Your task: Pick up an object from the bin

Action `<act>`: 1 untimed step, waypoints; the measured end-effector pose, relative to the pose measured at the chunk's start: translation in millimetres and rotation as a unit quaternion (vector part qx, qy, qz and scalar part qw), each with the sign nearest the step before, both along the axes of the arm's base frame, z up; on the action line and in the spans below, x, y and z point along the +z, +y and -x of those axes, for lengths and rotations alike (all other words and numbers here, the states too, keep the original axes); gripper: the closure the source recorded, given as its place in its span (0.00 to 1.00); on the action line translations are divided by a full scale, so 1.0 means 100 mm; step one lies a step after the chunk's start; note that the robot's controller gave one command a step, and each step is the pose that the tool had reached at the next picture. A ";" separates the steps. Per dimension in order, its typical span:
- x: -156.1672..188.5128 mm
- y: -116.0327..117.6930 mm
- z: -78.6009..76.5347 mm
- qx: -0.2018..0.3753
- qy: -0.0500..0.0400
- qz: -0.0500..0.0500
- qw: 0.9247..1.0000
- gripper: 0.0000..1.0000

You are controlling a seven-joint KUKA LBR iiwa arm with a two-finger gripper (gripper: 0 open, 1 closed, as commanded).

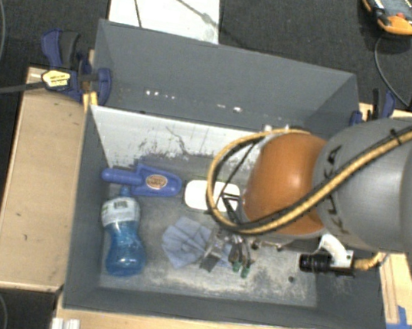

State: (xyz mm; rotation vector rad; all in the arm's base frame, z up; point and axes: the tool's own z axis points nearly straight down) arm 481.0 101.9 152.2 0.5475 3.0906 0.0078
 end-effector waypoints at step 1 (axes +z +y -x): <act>0.10 0.00 0.00 0.001 -0.001 0.000 1.000 1.00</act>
Offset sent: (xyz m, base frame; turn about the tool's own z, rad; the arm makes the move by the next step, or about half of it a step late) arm 0.0001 0.0001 0.0180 0.0000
